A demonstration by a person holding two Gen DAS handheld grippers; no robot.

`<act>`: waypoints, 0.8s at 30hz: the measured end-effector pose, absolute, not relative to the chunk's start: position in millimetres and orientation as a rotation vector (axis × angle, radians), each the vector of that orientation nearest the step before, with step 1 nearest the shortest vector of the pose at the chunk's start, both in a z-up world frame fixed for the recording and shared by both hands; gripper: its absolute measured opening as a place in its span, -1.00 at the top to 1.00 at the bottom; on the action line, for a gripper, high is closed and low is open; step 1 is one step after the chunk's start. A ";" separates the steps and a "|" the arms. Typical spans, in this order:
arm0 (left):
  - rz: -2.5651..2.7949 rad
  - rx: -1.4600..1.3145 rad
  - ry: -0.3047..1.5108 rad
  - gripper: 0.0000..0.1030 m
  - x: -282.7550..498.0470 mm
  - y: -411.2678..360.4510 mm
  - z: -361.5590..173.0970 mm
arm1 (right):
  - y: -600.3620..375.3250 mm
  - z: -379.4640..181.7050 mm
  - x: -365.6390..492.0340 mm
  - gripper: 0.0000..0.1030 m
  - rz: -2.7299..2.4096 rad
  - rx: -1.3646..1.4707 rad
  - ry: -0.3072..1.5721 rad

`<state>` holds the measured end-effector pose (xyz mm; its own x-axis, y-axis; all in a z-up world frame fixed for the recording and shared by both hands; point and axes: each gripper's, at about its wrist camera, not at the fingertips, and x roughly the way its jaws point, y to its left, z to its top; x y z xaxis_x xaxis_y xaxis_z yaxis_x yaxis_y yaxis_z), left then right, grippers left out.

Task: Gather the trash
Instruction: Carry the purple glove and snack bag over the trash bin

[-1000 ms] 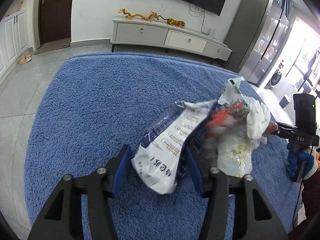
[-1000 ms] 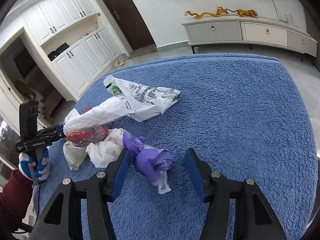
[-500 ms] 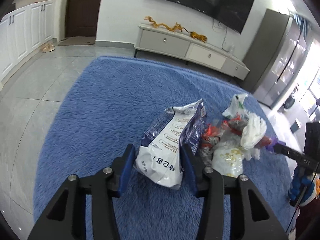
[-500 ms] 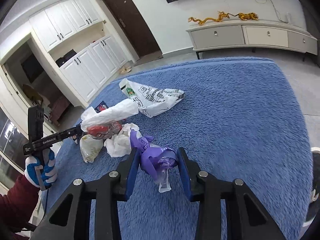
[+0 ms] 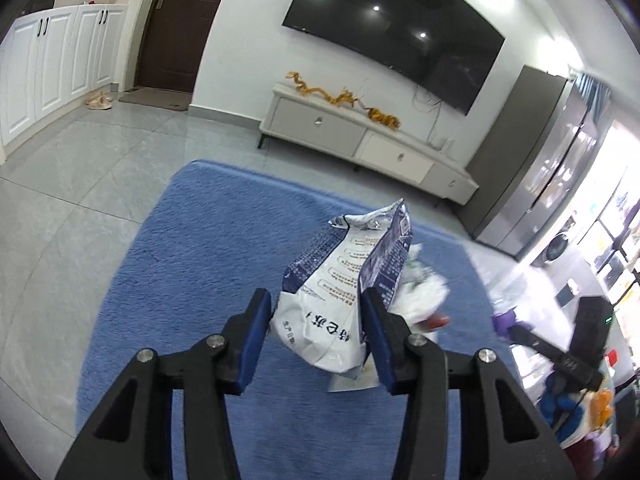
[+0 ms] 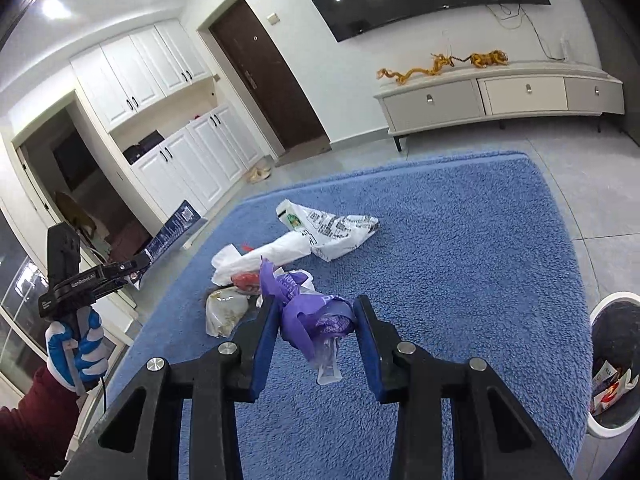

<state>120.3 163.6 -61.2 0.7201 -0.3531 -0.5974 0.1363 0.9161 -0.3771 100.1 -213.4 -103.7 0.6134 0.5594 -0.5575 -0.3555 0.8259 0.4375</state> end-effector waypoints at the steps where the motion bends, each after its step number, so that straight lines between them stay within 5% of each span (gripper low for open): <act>1: -0.292 -0.326 0.711 0.14 118.5 159.1 -55.7 | -215.6 -101.8 98.5 0.30 0.533 0.302 0.734; 12: -0.532 -0.265 0.693 0.14 139.7 41.5 -12.2 | -285.0 -86.3 86.3 0.30 0.347 0.414 0.661; 24: -0.817 -0.199 0.847 0.14 196.8 -184.7 -44.2 | -430.0 -108.8 70.1 0.30 -0.122 0.586 0.634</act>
